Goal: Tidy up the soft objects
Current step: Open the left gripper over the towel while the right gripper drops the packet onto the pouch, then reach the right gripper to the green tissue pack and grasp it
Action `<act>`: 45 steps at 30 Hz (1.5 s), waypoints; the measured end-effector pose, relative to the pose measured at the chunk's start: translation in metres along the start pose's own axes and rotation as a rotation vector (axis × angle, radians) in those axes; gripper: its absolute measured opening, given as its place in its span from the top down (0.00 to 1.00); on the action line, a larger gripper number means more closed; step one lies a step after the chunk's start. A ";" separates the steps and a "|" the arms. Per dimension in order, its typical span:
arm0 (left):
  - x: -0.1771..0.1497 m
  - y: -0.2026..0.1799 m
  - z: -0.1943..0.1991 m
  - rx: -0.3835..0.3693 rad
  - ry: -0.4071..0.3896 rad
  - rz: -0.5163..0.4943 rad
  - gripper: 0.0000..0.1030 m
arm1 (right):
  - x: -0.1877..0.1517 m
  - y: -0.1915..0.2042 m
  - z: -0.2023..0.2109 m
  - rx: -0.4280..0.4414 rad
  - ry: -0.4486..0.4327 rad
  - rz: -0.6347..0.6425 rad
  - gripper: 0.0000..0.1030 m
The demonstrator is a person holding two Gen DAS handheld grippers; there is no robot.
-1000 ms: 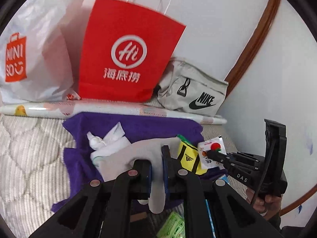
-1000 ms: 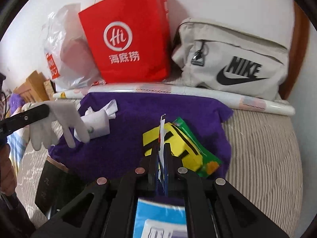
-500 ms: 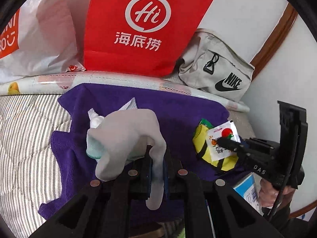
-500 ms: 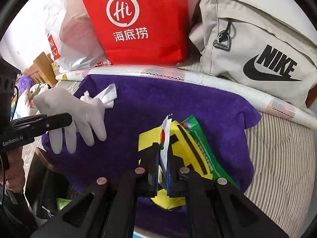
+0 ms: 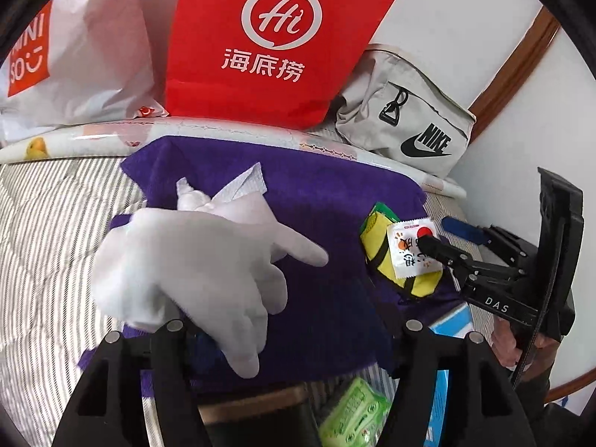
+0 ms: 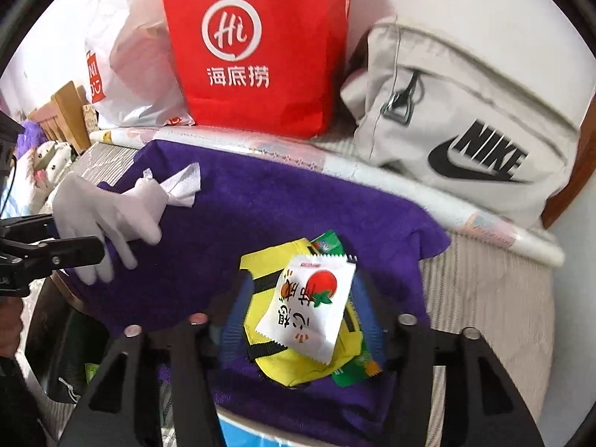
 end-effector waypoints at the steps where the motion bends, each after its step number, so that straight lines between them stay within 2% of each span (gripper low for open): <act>1: -0.001 0.001 0.003 0.011 -0.001 0.003 0.34 | 0.000 0.001 0.003 -0.009 -0.002 0.004 0.39; 4: -0.003 0.005 0.011 0.037 -0.010 0.009 0.27 | 0.001 0.003 0.012 -0.060 -0.005 0.019 0.35; 6: -0.005 0.006 0.016 0.042 -0.010 0.003 0.27 | 0.000 0.004 0.017 -0.086 -0.009 0.012 0.34; 10: -0.008 0.010 0.030 0.043 -0.018 0.003 0.23 | 0.000 0.006 0.027 -0.077 -0.023 -0.017 0.34; 15: -0.013 0.015 0.044 0.032 -0.027 0.010 0.23 | 0.002 0.017 0.043 -0.080 -0.053 -0.017 0.34; 25: -0.013 0.013 0.061 0.008 -0.055 0.002 0.23 | 0.001 0.033 0.058 -0.054 -0.065 -0.013 0.34; 34: -0.015 0.022 0.079 0.026 -0.083 0.000 0.23 | -0.008 0.036 0.068 -0.042 -0.080 -0.024 0.34; 40: -0.030 0.030 0.093 0.035 -0.097 -0.002 0.23 | -0.019 0.046 0.080 -0.012 -0.091 -0.033 0.34; 45: -0.048 0.038 0.103 0.054 -0.102 0.006 0.23 | -0.034 0.064 0.091 0.050 -0.099 -0.041 0.34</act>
Point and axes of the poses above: each gripper's, at about its wrist camera, not at the fingertips, and z roughly against the way its jaws point, y to its left, x to its top, the point moved 7 cm from there along -z, roughly the way its jaws point, and after that the axes turned 12 degrees about z, right-handed, at the moved point
